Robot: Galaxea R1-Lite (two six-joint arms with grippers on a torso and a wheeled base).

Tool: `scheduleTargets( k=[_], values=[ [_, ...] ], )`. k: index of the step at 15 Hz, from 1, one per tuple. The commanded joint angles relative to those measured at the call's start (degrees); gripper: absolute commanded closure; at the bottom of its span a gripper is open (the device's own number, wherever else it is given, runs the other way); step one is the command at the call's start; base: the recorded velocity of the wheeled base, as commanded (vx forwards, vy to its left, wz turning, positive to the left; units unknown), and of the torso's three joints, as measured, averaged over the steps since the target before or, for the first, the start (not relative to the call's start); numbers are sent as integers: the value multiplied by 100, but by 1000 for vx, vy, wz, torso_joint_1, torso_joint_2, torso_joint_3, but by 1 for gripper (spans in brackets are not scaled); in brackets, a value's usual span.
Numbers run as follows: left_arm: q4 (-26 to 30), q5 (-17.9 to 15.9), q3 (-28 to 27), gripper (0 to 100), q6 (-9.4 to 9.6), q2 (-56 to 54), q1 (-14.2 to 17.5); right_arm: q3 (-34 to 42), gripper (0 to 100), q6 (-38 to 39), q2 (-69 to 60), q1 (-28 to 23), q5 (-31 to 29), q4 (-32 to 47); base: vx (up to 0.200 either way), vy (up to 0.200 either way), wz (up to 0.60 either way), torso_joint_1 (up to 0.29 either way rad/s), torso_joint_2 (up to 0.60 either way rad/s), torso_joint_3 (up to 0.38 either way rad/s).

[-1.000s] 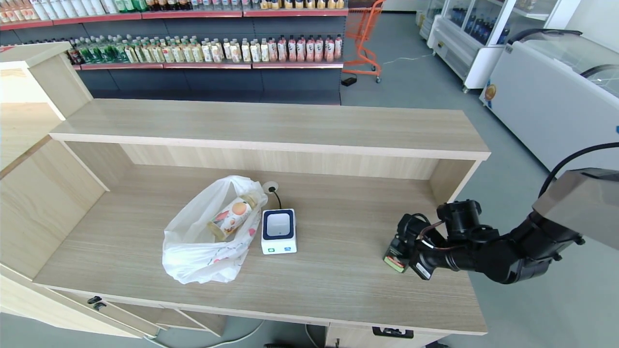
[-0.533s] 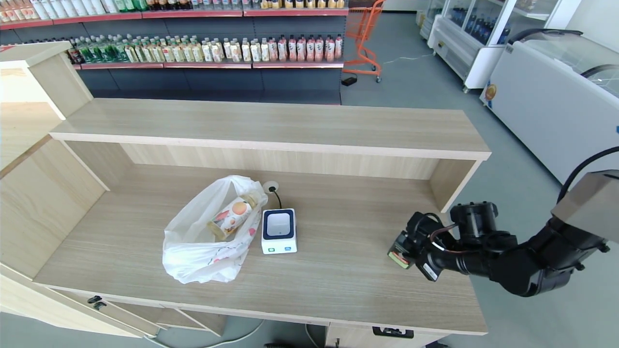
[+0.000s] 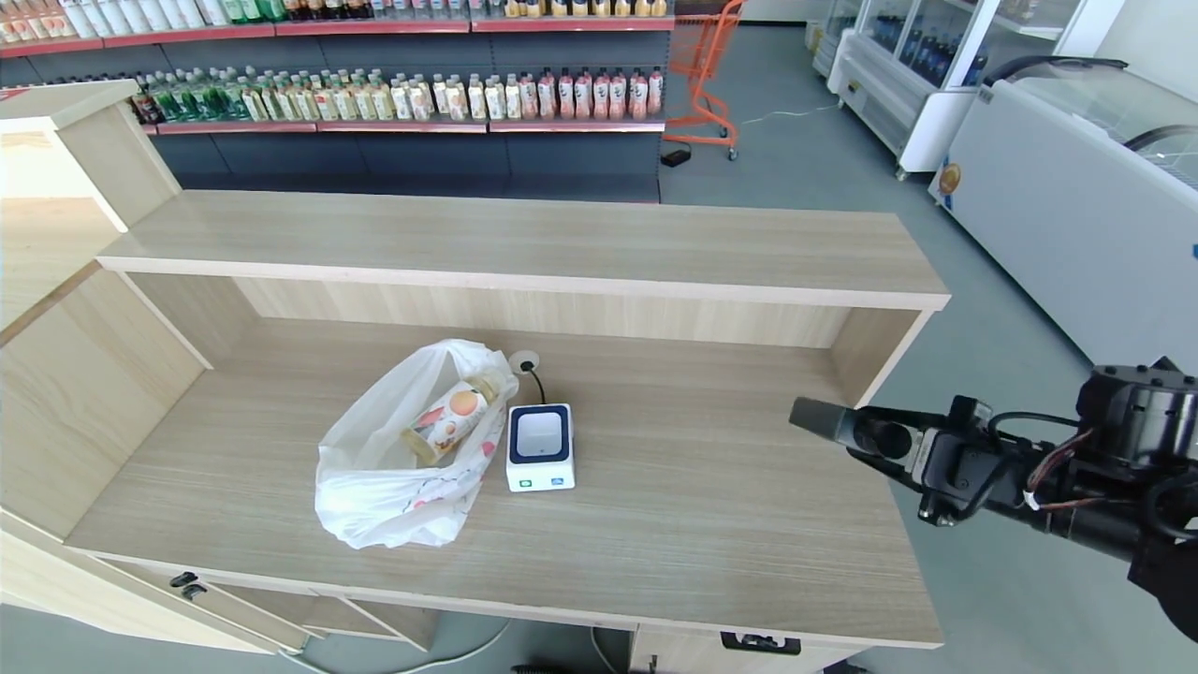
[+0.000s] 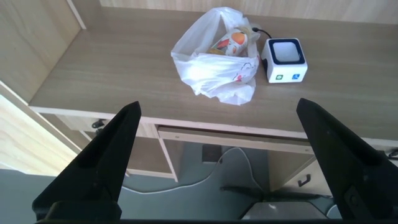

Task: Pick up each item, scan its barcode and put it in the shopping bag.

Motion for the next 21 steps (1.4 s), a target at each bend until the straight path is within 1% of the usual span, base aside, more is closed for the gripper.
scheduleTargets(
  k=[1,2,3,4,5,6,7,8,9,10,12,13,14,16,21],
  values=[
    [0,0,0,0,-1,-2,0,-8,100,-2002,-119,-200,1690,42,0,0,0,0,0,0],
    [0,0,0,0,-1,-2,0,-16,100,-3092,-23,-147,2464,42,0,0,0,0,0,0],
    [0,0,0,0,-1,-2,0,-8,100,-3962,65,37,3000,77,0,0,0,0,0,0],
    [9,0,0,0,-1,-2,0,-8,100,-4638,153,213,3290,332,0,0,0,0,0,0],
    [0,0,0,0,-1,-2,0,-8,100,-5139,179,274,3413,806,0,0,0,0,0,0],
    [0,0,0,0,-1,-2,0,-8,100,-6229,127,274,3448,1703,0,0,0,0,0,0],
    [0,0,0,0,-1,-2,0,-34,100,-7231,136,274,3580,2098,0,0,0,0,0,0],
    [0,0,0,0,-1,-2,0,-34,100,-7864,179,283,3817,2468,0,0,0,0,0,0],
    [0,0,0,0,-1,-2,0,-34,100,-8251,162,380,3949,2881,0,0,0,0,0,0],
    [0,0,0,0,-1,-2,0,-78,100,-8453,127,661,3949,3048,0,0,0,0,0,0],
    [0,0,0,0,-1,-2,0,-131,100,-8479,171,1109,3967,3048,0,0,0,0,0,0],
    [0,0,0,0,-1,-2,0,-139,100,-8479,197,1452,3993,3048,0,0,0,0,0,0],
    [0,0,0,0,-1,-2,0,-157,100,-8479,215,1487,4028,3048,0,0,0,0,0,0],
    [0,0,0,0,-1,-2,0,-298,100,-8717,267,1514,4169,3048,0,0,0,0,0,0],
    [0,0,0,0,-1,-2,0,-359,100,-8725,303,1558,4274,3056,0,0,0,0,0,0]
  ],
)
